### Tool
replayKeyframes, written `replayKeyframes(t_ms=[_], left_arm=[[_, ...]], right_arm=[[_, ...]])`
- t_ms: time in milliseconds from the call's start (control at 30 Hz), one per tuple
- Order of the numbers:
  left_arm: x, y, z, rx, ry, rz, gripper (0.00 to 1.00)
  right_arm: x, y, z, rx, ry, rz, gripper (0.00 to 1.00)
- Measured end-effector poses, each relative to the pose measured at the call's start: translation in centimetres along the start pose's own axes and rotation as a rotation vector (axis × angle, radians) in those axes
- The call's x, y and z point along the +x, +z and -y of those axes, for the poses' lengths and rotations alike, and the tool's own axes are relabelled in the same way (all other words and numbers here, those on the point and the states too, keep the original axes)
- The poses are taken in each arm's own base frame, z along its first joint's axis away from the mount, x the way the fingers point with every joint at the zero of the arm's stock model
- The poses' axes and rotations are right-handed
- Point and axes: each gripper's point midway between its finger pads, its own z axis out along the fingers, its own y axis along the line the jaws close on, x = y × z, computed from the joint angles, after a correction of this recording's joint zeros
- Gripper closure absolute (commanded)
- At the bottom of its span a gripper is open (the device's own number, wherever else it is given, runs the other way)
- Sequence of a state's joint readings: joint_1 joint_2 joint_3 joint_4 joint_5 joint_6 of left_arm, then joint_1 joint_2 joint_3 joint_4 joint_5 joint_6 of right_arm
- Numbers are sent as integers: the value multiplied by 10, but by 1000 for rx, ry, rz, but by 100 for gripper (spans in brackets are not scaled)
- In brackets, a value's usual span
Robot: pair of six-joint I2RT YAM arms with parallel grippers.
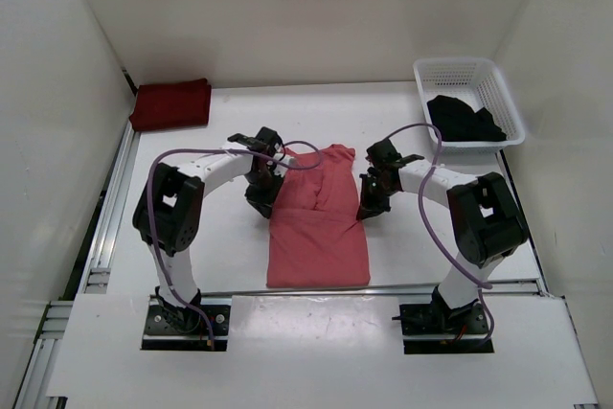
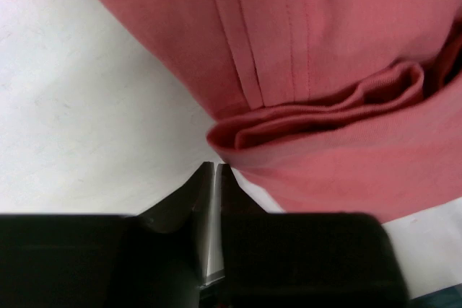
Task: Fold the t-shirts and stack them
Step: Fold the folded rectangular tshirt in 1/3 of the way
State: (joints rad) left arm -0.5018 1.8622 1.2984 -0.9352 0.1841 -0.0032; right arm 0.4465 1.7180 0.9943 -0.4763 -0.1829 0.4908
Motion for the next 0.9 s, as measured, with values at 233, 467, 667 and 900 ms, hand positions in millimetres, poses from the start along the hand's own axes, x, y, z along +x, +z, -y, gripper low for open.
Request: replayKeyframes(t_ms=[233, 467, 667, 900], left_arm=[[-3, 2, -2, 3, -4, -1, 90], [1, 4, -6, -20, -4, -15, 65], [-4, -13, -1, 12, -6, 42, 36], [-10, -31, 19, 114, 13, 135, 32]], right_arm=[[-6, -2, 1, 17, -3, 19, 86], [-16, -6, -4, 10, -14, 44, 36], [-18, -16, -5, -3, -15, 69, 41], [-20, -23, -1, -21, -3, 97, 52]])
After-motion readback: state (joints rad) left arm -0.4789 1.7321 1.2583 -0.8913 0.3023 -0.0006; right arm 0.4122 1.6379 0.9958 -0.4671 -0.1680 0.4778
